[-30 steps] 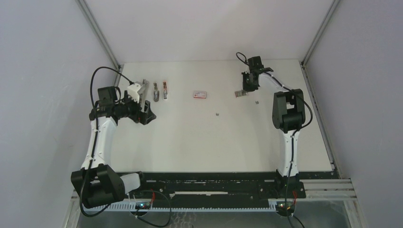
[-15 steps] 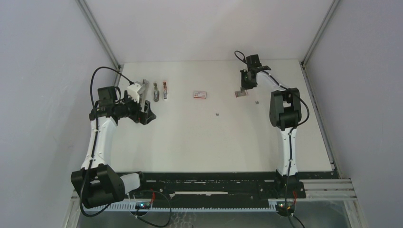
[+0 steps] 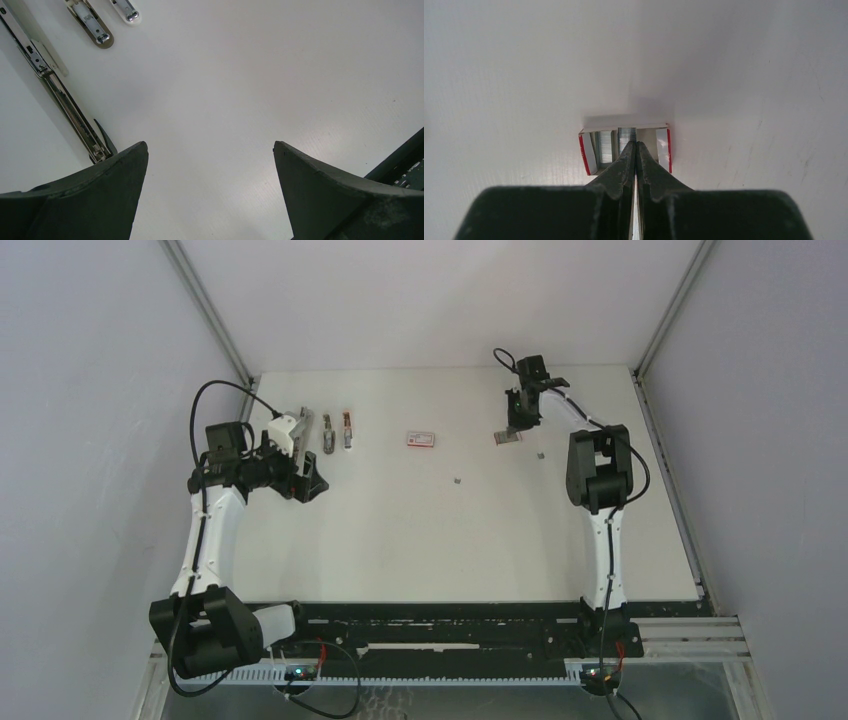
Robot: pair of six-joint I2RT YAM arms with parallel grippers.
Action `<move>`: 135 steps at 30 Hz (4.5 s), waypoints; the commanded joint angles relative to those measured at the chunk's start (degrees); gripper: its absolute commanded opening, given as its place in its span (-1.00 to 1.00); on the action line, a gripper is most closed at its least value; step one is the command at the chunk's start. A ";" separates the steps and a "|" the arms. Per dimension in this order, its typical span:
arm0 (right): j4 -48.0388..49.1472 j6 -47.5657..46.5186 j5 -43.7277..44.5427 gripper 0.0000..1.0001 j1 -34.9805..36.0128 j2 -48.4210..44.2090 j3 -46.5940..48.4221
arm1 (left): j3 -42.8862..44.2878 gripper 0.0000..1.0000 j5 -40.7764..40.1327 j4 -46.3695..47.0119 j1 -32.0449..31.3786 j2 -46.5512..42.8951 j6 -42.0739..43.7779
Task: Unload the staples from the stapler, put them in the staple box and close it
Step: Place the staple in the staple box.
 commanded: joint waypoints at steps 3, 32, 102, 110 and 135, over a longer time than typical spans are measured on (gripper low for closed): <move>-0.47 -0.24 0.22 -1.00 0.59 1.17 3.22 | -1.94 0.99 1.37 1.31 0.53 -0.88 -0.24; -1.47 -1.26 1.84 -1.00 1.41 -0.10 2.97 | -2.02 1.00 1.45 1.31 0.56 -0.79 -0.15; -6.63 -4.23 3.86 -0.97 2.24 3.67 8.00 | -2.12 0.99 1.63 1.31 0.52 -0.62 0.03; -7.30 -3.43 3.17 -0.78 2.42 2.58 8.44 | -2.11 0.99 1.63 1.31 0.54 -0.61 0.01; -4.10 -0.55 2.41 -0.18 4.15 -3.26 3.34 | -2.19 0.99 2.15 1.26 0.54 -0.65 0.01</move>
